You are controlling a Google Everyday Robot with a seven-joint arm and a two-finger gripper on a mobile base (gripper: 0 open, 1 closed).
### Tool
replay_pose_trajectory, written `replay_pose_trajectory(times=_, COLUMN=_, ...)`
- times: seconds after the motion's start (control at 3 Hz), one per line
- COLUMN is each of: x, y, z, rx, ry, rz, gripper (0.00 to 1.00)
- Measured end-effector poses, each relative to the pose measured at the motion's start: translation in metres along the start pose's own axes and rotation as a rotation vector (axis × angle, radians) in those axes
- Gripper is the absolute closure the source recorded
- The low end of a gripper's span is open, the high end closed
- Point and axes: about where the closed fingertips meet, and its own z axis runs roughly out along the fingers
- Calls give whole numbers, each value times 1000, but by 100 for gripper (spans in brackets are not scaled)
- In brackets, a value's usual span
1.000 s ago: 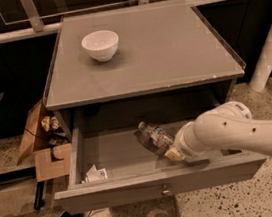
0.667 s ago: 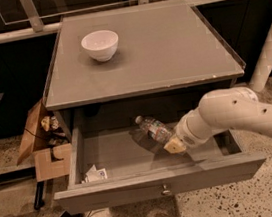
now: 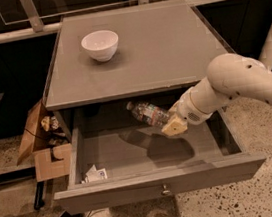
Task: Pick water bottle from top drawer and place on counter
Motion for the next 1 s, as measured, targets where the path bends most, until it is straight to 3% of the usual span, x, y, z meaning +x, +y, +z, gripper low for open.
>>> replay_pose_trajectory(times=0.33, x=0, y=0, z=0, rx=0, ry=0, rz=0, gripper=100)
replay_pose_trajectory(times=0.67, x=0, y=6, z=-1, rx=-19, ry=-5, rz=-65, gripper=100)
replay_pose_trajectory(times=1.0, x=2, y=14, z=-10, rx=-67, ry=-21, rz=-174, gripper=100)
